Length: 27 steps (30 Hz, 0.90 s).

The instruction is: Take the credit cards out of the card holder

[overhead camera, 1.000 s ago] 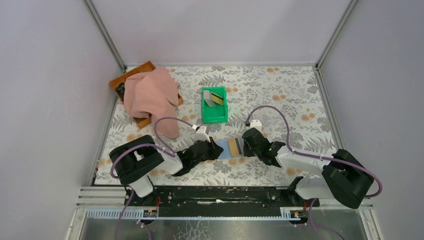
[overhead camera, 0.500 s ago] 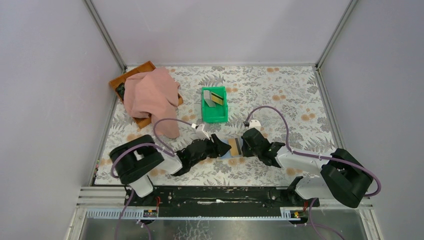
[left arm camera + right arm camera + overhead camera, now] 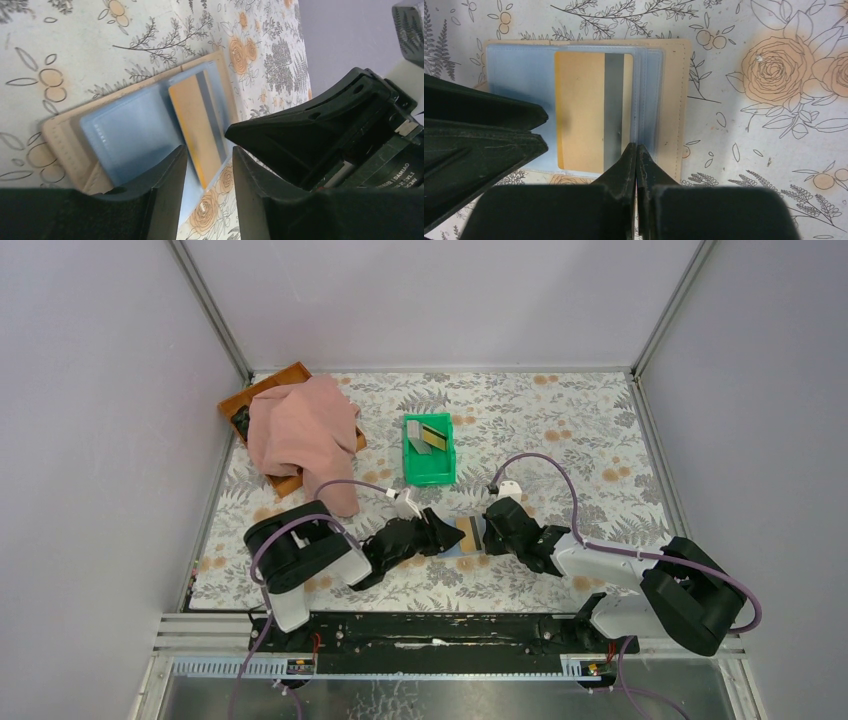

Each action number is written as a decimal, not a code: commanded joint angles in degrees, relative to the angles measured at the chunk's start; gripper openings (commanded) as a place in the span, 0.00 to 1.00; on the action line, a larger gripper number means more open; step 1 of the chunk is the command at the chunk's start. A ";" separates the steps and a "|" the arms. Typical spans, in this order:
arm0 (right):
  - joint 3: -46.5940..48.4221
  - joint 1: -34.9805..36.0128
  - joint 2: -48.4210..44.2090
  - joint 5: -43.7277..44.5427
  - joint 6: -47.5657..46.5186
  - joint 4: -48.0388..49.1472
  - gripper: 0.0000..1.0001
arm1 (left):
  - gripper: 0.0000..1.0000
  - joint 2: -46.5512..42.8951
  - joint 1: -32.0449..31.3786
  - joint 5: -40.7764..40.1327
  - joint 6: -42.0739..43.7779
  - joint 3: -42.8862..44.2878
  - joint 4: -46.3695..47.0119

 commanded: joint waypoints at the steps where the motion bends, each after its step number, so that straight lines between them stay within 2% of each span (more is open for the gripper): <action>1: -0.30 0.29 0.02 -0.55 0.06 1.64 0.00 | 0.46 1.67 0.35 1.58 0.65 2.39 2.50; 9: -0.77 0.30 -0.53 -0.10 0.09 1.59 0.00 | 0.45 4.26 0.36 2.36 -0.13 2.96 3.31; 16: -0.84 0.30 0.25 -0.71 0.19 2.14 0.00 | 0.38 6.56 0.55 5.32 -1.91 1.55 10.89; 27: -0.94 0.30 1.08 -1.17 0.35 3.09 0.00 | 0.41 4.14 0.61 0.94 0.81 -1.72 7.44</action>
